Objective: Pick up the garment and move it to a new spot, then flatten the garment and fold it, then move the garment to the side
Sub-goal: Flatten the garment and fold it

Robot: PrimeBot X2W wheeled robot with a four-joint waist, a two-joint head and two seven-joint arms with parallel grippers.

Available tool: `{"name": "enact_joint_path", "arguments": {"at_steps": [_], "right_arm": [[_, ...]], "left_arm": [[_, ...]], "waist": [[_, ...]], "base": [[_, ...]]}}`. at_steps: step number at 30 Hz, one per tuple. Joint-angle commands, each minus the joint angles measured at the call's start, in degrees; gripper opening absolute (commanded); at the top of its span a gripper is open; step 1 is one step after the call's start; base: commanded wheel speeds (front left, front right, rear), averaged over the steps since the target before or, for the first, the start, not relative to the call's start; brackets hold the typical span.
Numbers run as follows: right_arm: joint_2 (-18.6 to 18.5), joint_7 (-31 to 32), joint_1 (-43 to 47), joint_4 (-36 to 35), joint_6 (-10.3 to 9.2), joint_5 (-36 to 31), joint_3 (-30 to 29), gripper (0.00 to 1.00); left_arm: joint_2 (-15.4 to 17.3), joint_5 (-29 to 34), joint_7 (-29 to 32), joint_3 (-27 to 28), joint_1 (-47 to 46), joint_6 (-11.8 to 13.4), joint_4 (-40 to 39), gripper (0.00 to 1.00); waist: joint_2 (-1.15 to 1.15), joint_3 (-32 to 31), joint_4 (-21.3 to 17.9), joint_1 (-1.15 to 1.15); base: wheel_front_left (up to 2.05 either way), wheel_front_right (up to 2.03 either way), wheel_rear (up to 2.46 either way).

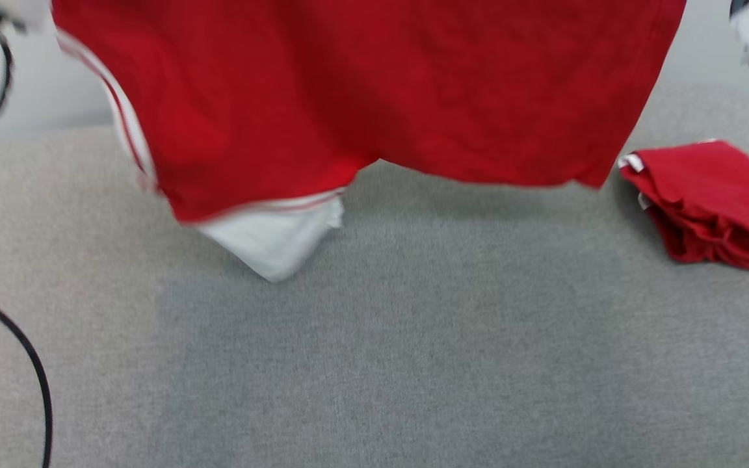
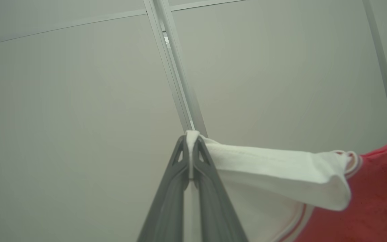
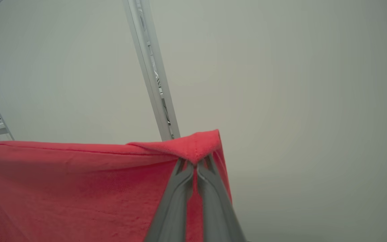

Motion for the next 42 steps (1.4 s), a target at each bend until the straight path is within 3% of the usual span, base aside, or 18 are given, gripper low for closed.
{"name": "enact_joint_path", "arguments": {"at_steps": [1,8,14,17,22,26,32,41,42], "right_arm": [[0.08,-0.57,-1.32,0.82,-0.02,-0.39,-0.05,0.00],[2.99,-8.00,-17.80,11.70,-0.02,-6.72,1.41,0.00],[6.08,-17.28,-29.43,20.33,-0.03,-10.79,2.67,0.00],[6.49,-21.85,-33.53,23.99,-0.03,-12.88,3.33,0.00],[6.04,-25.02,-38.15,28.65,-0.03,-15.06,2.99,0.00],[6.00,-25.40,-38.13,31.38,-0.02,-15.30,3.43,0.00],[6.63,-24.97,-30.86,33.03,-0.02,-13.02,7.79,0.00],[2.09,-20.22,-12.14,24.94,-0.02,-0.72,16.61,0.00],[2.09,-20.22,-12.14,24.94,-0.02,-0.72,16.61,0.00]], "left_arm": [[0.08,0.75,-0.60,-0.02,-1.82,-0.11,0.79,0.00],[-1.35,8.96,-10.44,-4.20,-21.76,-0.93,14.08,0.00],[-0.77,14.09,-16.93,-5.06,-36.17,0.35,24.39,0.00],[-1.28,15.63,-17.67,-5.40,-41.10,0.53,26.34,0.00],[-2.42,16.79,-17.71,-5.28,-43.73,-0.25,22.66,0.00],[-3.75,15.86,-17.73,-4.60,-40.87,-1.01,20.68,0.00],[-4.48,13.68,-17.74,-5.77,-30.64,-2.50,15.43,0.00],[1.46,7.67,-17.75,-4.61,-0.62,-2.17,-0.84,0.00],[1.46,7.67,-17.75,-4.61,-0.62,-2.17,-0.84,0.00]], "waist": [[0.00,4.19,0.57,0.00],[0.00,17.26,1.67,0.00],[0.00,25.39,0.22,0.00],[0.00,28.32,0.18,0.00],[0.00,32.01,1.66,0.00],[0.00,34.27,3.23,0.00],[0.00,33.34,4.61,0.00],[0.00,25.43,5.04,0.00],[0.00,25.43,5.04,0.00]], "base": [[0.00,0.00,0.00],[0.00,0.00,0.00],[0.00,0.00,0.00],[0.00,0.00,0.00],[0.00,0.00,0.00],[0.00,0.00,0.00],[0.00,0.00,0.00],[0.00,0.00,0.00],[0.00,0.00,0.00]]}}
